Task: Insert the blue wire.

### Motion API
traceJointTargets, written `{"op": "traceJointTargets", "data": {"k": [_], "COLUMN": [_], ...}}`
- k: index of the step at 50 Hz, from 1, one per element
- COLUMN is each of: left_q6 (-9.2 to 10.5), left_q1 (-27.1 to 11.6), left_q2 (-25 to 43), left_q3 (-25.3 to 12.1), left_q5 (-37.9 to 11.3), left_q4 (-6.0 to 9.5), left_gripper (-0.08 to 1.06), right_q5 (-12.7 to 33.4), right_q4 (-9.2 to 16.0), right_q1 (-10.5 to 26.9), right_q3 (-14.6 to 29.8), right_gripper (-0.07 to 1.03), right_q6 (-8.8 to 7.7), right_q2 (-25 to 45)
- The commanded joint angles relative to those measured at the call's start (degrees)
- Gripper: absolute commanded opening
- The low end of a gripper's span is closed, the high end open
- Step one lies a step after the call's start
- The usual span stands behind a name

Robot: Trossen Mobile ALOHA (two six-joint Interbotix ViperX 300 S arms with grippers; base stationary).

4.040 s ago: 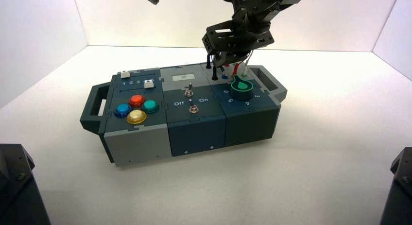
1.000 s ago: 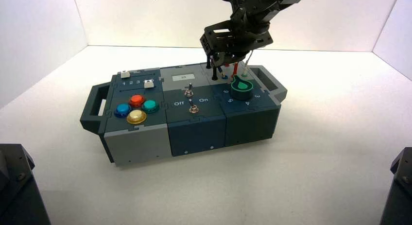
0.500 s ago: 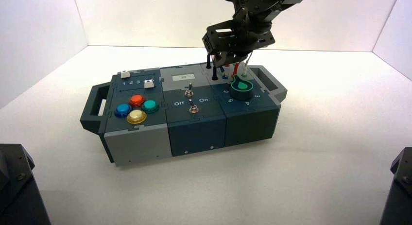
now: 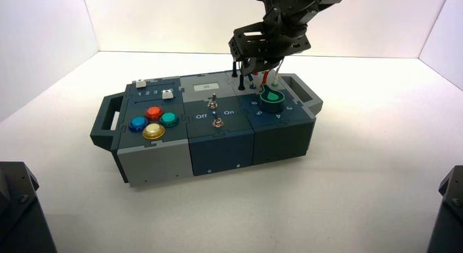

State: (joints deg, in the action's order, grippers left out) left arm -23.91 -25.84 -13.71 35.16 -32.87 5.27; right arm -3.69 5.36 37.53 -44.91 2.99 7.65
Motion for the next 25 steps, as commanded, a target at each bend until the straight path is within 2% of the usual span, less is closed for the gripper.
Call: {"op": "traceJointTargets", "data": {"k": [1, 25], "left_q6": [-0.35, -0.35], "left_q1": [0.53, 0.53], "left_q2": [-1.49, -1.49], "left_q3": [-0.88, -0.97], "left_q5": [0.53, 0.79], "left_q4": [0.0, 0.0], "left_gripper": [-0.03, -0.03], "right_q5": [-0.18, -0.18], "right_q4": [0.0, -0.18], "right_q1": [-0.35, -0.26], "right_q3": [0.18, -1.49], "right_gripper": [-0.02, -0.02], "right_q6": [0.09, 0.0], "right_q2": [-1.76, -3.43]}}
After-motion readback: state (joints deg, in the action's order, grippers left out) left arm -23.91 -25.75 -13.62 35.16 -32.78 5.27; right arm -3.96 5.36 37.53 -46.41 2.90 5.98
